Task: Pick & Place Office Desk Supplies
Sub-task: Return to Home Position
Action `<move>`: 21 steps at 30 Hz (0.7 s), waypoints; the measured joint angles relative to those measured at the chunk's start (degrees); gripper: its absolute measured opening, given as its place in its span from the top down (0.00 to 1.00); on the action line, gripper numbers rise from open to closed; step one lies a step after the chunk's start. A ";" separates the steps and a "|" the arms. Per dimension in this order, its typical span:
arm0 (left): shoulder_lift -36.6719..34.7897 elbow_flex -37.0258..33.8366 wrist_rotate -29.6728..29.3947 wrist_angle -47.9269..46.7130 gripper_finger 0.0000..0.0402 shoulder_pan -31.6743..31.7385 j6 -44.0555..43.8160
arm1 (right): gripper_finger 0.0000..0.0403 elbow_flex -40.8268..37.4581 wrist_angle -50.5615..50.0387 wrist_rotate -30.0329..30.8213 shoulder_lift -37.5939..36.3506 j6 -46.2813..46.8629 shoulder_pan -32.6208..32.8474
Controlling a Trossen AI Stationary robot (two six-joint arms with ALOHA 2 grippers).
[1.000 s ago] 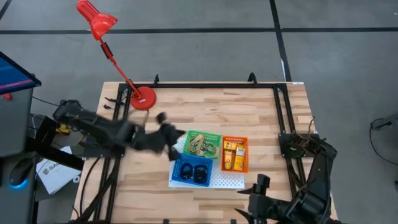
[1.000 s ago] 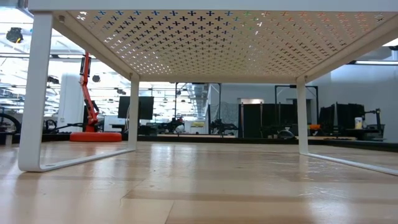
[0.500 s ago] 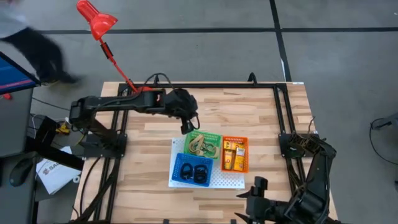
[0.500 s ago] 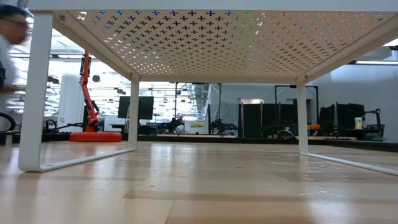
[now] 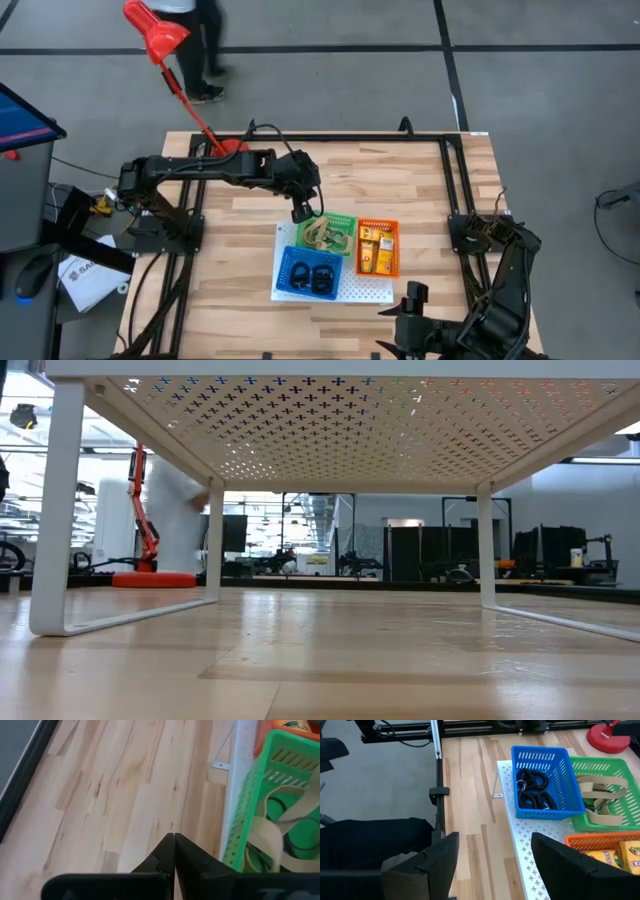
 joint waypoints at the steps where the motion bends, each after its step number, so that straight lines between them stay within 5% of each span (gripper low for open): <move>1: -0.01 0.00 -0.01 0.01 1.00 -0.22 -0.14 | 0.39 0.00 0.14 0.00 0.02 -0.09 0.05; 21: -0.01 0.00 1.94 -1.55 1.00 -5.67 -4.04 | 0.39 0.00 1.67 -0.02 0.00 -0.73 0.20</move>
